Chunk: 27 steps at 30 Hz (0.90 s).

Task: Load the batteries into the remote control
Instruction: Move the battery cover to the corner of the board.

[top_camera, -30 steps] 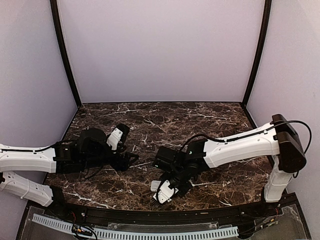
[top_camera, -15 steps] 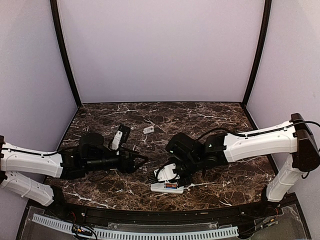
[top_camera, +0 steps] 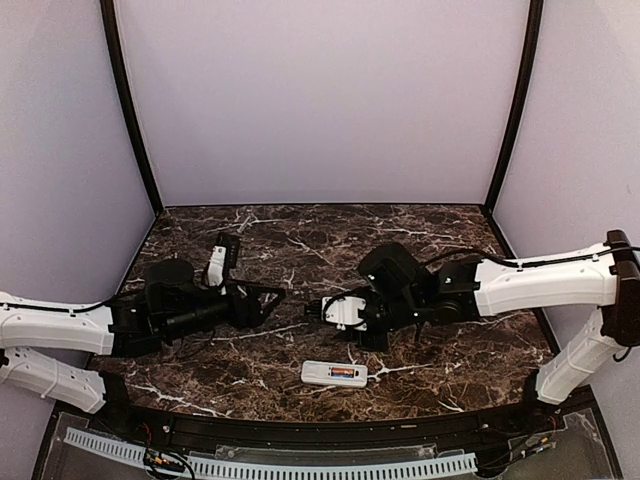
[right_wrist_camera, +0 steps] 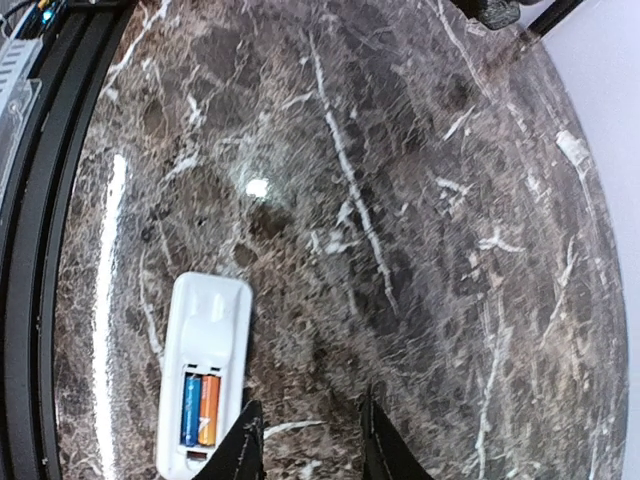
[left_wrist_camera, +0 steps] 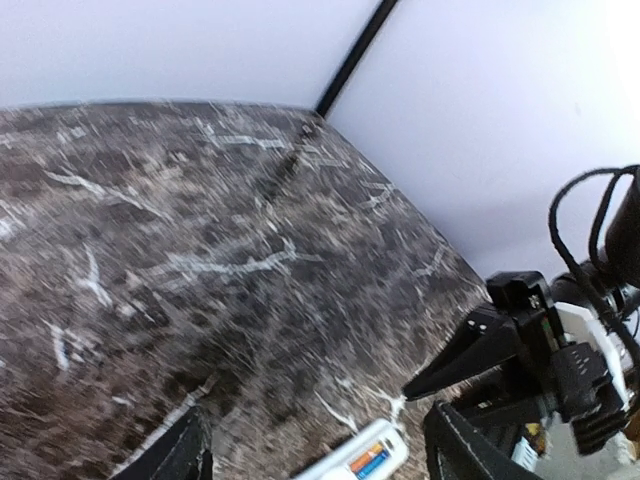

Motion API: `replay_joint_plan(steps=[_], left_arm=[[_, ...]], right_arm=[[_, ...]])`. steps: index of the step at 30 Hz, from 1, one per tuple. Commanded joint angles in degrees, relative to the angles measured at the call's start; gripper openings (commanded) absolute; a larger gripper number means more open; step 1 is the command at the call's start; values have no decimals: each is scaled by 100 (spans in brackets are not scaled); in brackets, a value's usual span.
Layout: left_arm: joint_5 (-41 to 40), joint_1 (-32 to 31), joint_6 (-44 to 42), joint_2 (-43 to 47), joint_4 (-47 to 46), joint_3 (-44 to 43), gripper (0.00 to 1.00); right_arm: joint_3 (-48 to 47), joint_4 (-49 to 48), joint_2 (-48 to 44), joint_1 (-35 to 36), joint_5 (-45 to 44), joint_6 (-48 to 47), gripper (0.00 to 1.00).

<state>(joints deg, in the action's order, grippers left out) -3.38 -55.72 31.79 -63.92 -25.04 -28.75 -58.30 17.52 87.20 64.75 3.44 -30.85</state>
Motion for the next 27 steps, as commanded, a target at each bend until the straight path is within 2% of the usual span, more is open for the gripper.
replay_joint_plan(steps=[1, 5, 7, 11, 15, 19, 20, 23, 27], left_arm=[[-2137, 173, -764, 586, 958, -494, 75], [-2815, 745, -1151, 475, 1732, -1178, 79], [-2806, 1100, -1311, 521, 1888, -1386, 80], [-2391, 1780, -1460, 558, 1912, -1728, 81], [-1567, 2350, -1428, -146, 2114, -2350, 83], [-314, 3260, -1288, -1516, 2373, -3442, 90], [-65, 3584, -1254, -2100, 2445, -3905, 91], [73, 4041, -1447, -3283, 2779, -4963, 90], [497, 4445, -2066, -5649, 3654, -7178, 87]], right_arm=[[148, -1128, -380, -151, 59, 919, 34], [141, -1228, -523, -221, -206, 1290, 37], [155, -1181, -631, -227, -394, 1503, 37], [338, -1307, -959, -321, -842, 2078, 41], [270, -1181, -1082, -648, -1033, 2999, 51], [-216, -328, -800, -1156, -627, 3903, 56], [-321, -153, -700, -1273, -478, 4038, 56], [-468, 127, -465, -1480, -96, 4204, 57], [-401, 246, -397, -1612, 139, 4277, 60]])
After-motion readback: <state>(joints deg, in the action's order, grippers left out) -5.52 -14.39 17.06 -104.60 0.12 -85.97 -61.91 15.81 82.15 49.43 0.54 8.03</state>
